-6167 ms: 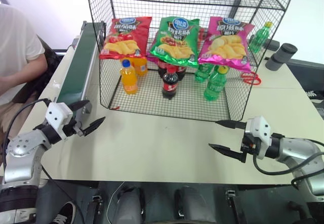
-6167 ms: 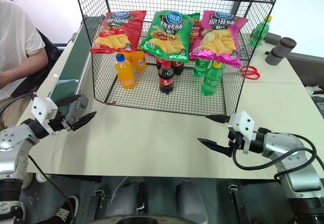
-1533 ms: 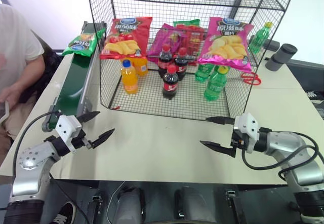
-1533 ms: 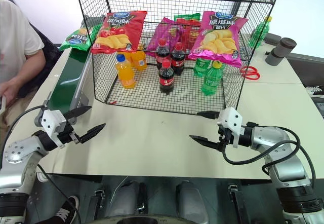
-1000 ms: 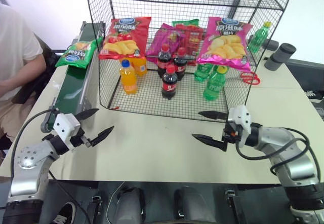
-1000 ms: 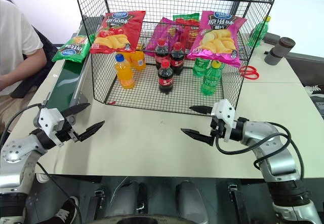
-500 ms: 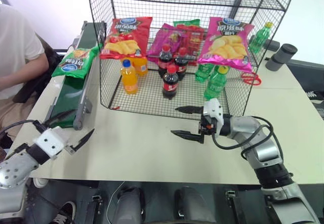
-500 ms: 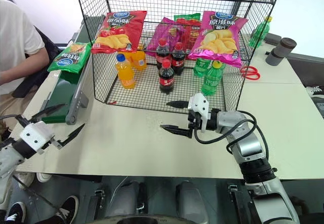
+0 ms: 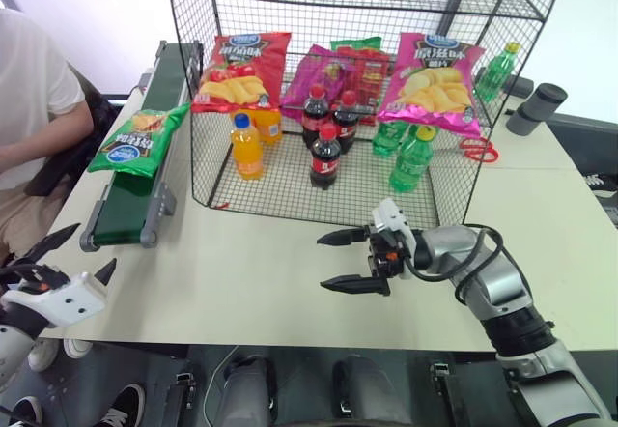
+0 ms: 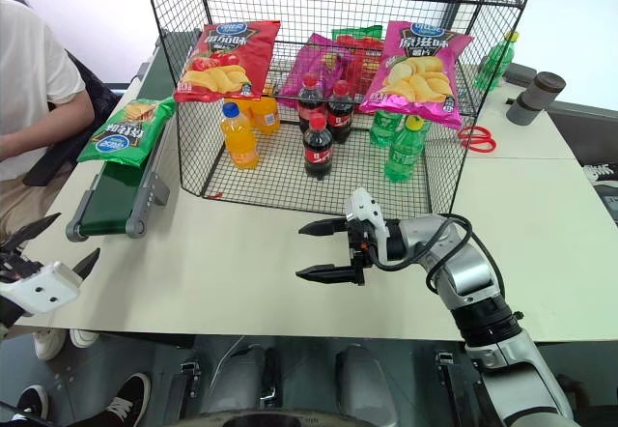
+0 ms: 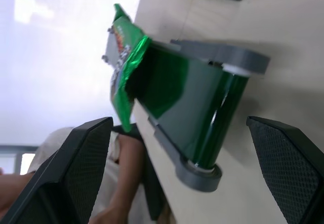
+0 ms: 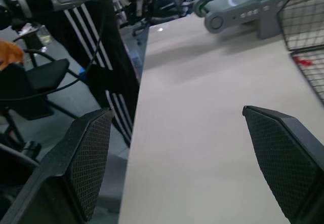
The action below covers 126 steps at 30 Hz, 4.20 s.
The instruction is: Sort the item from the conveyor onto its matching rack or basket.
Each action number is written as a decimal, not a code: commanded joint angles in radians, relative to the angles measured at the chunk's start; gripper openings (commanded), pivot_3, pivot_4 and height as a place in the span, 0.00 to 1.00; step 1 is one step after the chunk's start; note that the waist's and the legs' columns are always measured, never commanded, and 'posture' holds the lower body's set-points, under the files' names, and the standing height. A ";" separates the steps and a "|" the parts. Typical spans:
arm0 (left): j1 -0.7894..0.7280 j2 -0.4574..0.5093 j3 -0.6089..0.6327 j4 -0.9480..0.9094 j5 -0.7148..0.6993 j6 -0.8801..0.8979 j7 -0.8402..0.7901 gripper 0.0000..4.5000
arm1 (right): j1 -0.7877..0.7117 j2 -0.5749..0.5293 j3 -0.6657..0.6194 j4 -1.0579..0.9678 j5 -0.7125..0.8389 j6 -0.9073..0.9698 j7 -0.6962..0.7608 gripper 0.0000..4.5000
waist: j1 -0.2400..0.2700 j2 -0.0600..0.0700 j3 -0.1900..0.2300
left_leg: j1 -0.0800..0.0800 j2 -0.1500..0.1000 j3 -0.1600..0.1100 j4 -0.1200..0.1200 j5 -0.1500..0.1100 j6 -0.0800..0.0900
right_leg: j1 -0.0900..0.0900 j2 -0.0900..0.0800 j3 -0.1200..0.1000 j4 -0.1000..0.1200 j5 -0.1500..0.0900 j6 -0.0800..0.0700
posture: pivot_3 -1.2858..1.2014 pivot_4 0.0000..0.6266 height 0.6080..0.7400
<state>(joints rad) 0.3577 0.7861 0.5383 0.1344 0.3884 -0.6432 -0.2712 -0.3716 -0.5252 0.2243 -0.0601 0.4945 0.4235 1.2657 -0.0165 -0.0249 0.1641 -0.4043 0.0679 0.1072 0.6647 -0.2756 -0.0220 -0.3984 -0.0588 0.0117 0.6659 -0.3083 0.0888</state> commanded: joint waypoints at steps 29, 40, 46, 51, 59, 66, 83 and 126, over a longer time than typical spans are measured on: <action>-0.125 0.148 -0.156 0.214 0.039 -0.057 0.159 1.00 | -0.005 0.017 -0.074 -0.104 0.059 0.048 -0.119 0.95 | -0.002 -0.001 0.000 | -0.002 -0.001 0.001 -0.001 0.000 0.000 | -0.003 -0.002 -0.002 0.000 0.000 0.000 | 0.52 0.24 1.00; -0.183 0.157 -0.224 0.253 0.008 -0.064 0.125 0.89 | 0.071 -0.002 -0.089 -0.185 0.063 0.063 -0.166 0.96 | -0.002 -0.001 0.000 | -0.002 -0.001 0.001 -0.001 0.000 0.000 | -0.003 -0.001 -0.002 0.000 0.000 0.000 | 0.52 0.24 1.00; -0.206 0.160 -0.257 0.262 -0.009 -0.075 0.108 0.27 | 0.078 -0.007 -0.098 -0.194 0.059 0.059 -0.176 0.96 | 0.000 -0.001 -0.001 | -0.002 -0.001 0.001 -0.001 0.000 0.000 | -0.003 -0.001 -0.002 0.001 0.000 0.000 | 0.52 0.24 1.00; -0.206 0.151 -0.238 0.237 -0.070 -0.062 0.083 0.01 | 0.092 -0.010 -0.093 -0.199 0.050 0.046 -0.176 0.96 | 0.000 -0.001 -0.001 | -0.002 -0.001 0.001 -0.001 0.000 0.000 | -0.003 0.000 -0.002 0.001 0.000 0.000 | 0.52 0.24 1.00; -0.055 0.153 -0.076 -0.013 -0.473 -0.009 -0.167 0.01 | 0.097 -0.023 -0.106 -0.150 0.020 0.001 -0.171 0.96 | -0.003 -0.001 -0.001 | -0.002 0.000 0.001 -0.001 0.000 0.000 | -0.003 -0.001 -0.002 0.001 0.000 0.000 | 0.52 0.24 1.00; 0.093 0.191 0.062 -0.293 -0.961 0.163 -0.528 0.01 | 0.076 -0.021 -0.107 -0.089 0.012 -0.041 -0.146 0.96 | 0.000 -0.001 -0.001 | -0.002 -0.001 0.001 -0.001 0.000 0.000 | -0.002 -0.001 -0.002 0.000 0.000 0.000 | 0.52 0.24 1.00; -0.382 0.064 -0.339 -0.447 -1.495 0.966 -0.824 0.01 | 0.139 -0.077 -0.299 -0.190 0.296 0.219 -0.160 0.96 | 0.001 0.001 0.000 | 0.000 0.001 -0.001 0.000 0.001 -0.001 | 0.000 0.013 0.001 0.001 0.000 -0.001 | 0.52 0.24 1.00; -0.723 -0.181 -0.293 -0.170 -1.479 1.401 -0.866 0.13 | 0.057 -0.068 -0.269 -0.325 0.604 0.497 -0.267 0.00 | 0.004 0.000 0.000 | -0.003 0.000 -0.004 0.001 0.001 -0.002 | -0.002 0.012 0.002 -0.001 0.000 0.000 | 0.52 0.24 1.00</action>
<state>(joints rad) -0.3413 0.5947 0.2097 -0.0488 -1.1041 0.7757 -1.1516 -0.3145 -0.5829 -0.0433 -0.3596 1.1170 0.9476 0.9834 -0.0128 -0.0247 0.1639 -0.4074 0.0674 0.1033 0.6663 -0.2745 -0.0237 -0.4001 -0.0471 0.0135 0.6653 -0.3078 0.0883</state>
